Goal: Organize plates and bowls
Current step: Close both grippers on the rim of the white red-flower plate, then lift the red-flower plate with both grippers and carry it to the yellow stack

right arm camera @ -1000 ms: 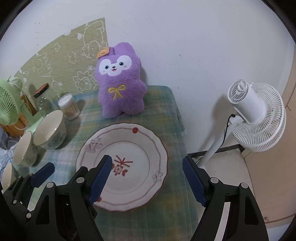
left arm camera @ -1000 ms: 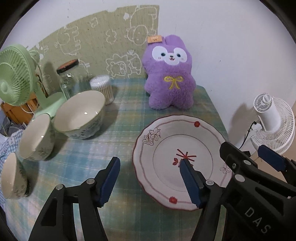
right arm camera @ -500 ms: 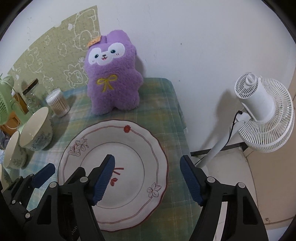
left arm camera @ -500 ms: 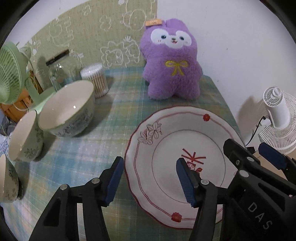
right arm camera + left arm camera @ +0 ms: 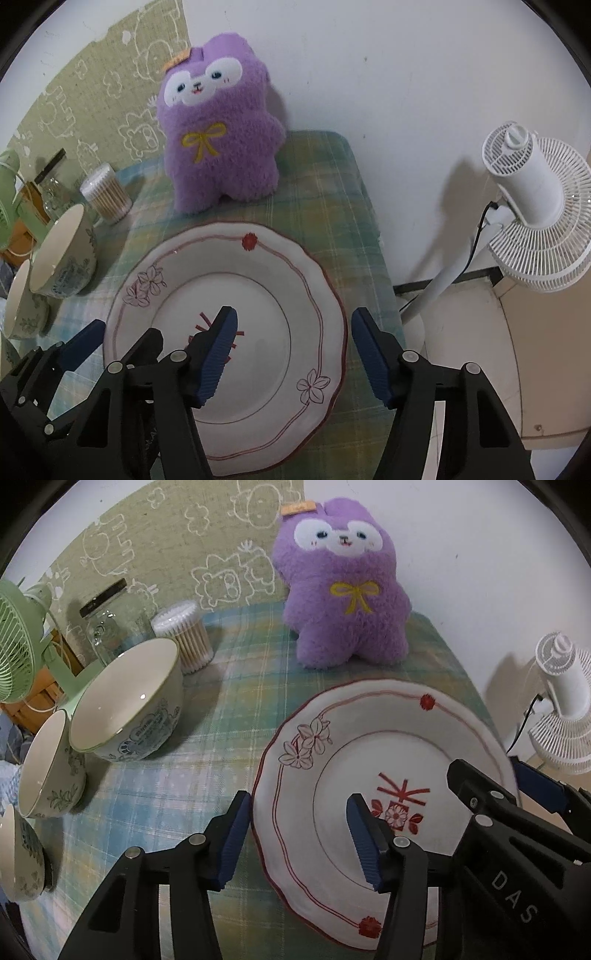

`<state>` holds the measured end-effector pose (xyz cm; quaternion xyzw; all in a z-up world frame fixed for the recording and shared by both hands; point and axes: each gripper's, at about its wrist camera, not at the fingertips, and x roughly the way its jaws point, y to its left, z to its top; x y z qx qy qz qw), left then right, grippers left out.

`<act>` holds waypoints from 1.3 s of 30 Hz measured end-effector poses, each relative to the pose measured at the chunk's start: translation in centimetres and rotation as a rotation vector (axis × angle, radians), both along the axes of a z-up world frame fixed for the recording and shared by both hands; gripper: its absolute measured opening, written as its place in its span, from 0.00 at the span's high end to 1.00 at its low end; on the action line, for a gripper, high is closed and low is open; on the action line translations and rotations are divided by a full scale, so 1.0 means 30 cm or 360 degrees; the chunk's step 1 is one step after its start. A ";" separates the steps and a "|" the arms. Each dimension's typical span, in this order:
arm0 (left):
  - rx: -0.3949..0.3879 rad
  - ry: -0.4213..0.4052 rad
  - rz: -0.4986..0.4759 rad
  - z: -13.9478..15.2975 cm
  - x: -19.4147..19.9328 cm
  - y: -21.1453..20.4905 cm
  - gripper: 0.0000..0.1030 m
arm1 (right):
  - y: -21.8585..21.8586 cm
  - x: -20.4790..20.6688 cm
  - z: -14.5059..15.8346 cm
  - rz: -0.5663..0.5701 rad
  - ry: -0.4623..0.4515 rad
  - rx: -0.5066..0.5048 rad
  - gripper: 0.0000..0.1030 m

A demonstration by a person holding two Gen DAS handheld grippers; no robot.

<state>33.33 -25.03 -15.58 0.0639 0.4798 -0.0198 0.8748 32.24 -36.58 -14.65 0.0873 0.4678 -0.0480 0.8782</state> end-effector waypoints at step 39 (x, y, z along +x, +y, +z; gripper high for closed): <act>0.0032 0.0083 0.0030 0.008 -0.107 0.087 0.63 | 0.078 -0.099 -0.001 -0.0065 0.0126 -0.0023 0.47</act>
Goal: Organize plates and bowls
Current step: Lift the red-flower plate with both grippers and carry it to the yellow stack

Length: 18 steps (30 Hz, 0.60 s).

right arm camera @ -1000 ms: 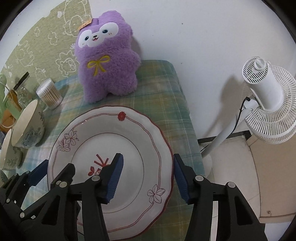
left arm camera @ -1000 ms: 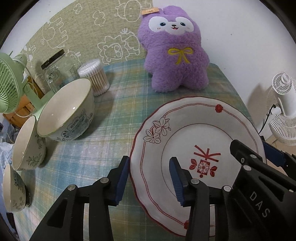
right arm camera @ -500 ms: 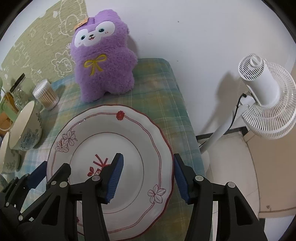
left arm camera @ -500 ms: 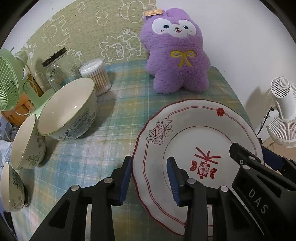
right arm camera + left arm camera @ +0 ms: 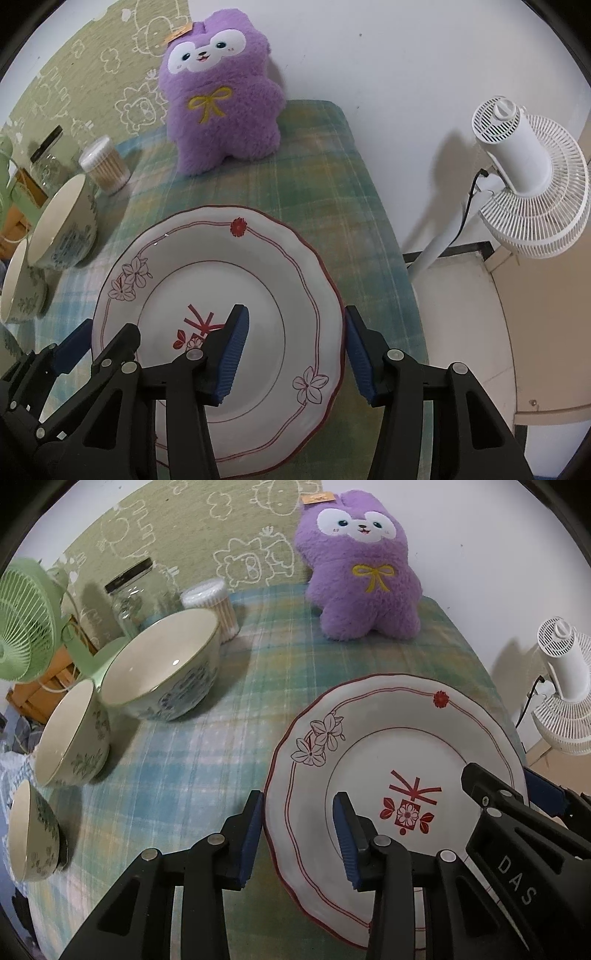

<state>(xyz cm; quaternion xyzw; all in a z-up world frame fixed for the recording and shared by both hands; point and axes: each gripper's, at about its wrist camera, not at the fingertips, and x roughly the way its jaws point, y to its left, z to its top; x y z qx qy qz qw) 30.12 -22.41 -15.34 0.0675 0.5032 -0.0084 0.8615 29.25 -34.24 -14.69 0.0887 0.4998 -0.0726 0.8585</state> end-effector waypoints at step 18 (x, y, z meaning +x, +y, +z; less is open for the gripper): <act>0.0025 0.0015 -0.0020 -0.020 -0.099 0.075 0.67 | 0.100 -0.127 -0.001 -0.0019 0.0046 -0.0064 0.54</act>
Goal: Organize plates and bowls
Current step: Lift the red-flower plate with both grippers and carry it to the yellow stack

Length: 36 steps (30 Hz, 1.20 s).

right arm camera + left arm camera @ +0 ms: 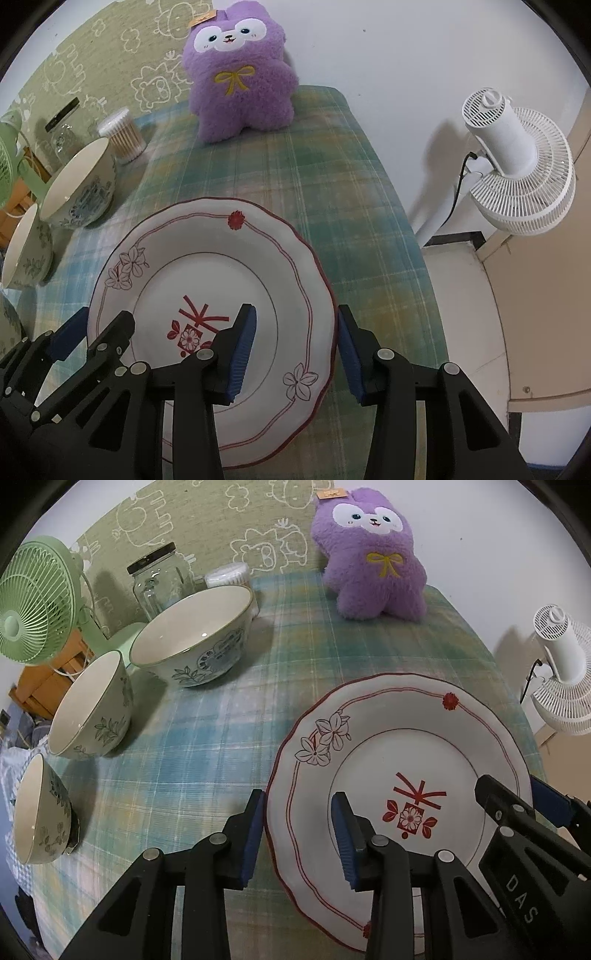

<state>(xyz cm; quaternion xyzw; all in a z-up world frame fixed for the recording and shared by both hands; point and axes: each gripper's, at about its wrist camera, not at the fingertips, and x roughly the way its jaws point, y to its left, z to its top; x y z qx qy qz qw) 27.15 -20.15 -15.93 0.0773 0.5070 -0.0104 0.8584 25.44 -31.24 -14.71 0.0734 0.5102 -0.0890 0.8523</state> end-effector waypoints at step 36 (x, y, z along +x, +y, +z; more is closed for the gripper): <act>-0.0053 -0.0129 -0.0059 0.206 -0.198 0.070 0.68 | 0.083 -0.199 0.192 -0.0095 -0.0105 -0.0059 0.59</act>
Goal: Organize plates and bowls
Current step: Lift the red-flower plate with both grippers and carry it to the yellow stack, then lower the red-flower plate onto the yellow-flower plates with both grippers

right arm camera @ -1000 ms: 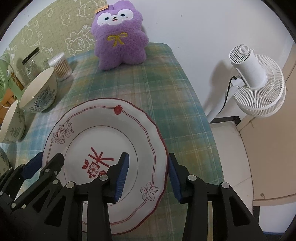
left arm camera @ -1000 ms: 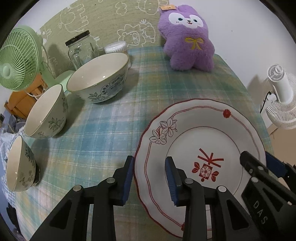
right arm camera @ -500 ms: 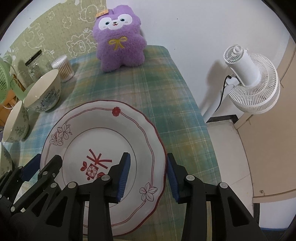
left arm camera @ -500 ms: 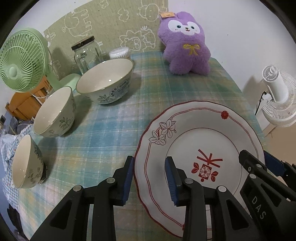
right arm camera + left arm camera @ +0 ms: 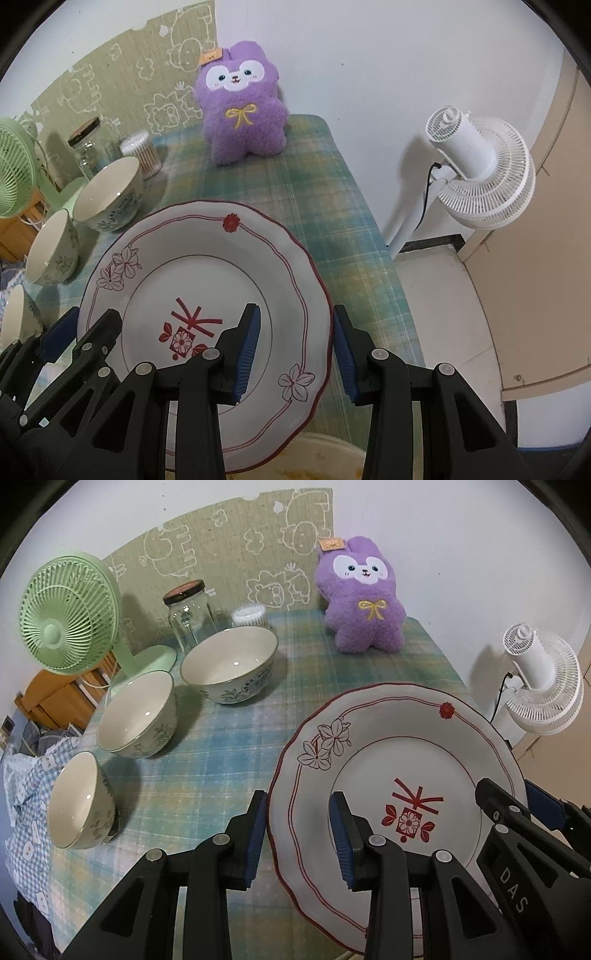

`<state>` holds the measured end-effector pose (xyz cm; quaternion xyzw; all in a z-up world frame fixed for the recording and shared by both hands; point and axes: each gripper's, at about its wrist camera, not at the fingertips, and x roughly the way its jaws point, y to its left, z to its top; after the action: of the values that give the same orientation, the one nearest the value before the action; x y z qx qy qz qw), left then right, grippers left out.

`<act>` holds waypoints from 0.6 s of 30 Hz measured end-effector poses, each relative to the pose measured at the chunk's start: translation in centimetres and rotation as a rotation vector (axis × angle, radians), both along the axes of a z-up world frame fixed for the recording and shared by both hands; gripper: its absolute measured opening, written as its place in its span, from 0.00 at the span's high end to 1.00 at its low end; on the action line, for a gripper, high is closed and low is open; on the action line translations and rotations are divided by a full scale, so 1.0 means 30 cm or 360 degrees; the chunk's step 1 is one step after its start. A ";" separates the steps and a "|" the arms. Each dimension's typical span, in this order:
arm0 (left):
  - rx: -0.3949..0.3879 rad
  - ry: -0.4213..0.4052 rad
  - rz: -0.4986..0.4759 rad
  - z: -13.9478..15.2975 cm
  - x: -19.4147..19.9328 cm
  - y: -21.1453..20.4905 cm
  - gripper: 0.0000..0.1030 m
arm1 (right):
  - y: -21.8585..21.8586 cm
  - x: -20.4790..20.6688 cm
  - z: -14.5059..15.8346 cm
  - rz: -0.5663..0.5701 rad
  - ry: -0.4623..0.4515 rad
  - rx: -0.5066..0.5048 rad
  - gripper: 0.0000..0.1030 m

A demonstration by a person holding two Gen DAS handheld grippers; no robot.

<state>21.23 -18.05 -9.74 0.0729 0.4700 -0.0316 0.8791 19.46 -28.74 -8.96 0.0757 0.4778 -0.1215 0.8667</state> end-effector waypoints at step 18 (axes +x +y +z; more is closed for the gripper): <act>-0.0026 -0.0002 -0.0080 0.020 -0.190 0.001 0.68 | 0.016 -0.234 0.027 -0.0110 -0.0009 0.0000 0.59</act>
<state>15.51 -18.01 -9.16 0.0774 0.4671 -0.0575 0.8789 12.43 -28.26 -8.15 0.0925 0.4725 -0.1512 0.8633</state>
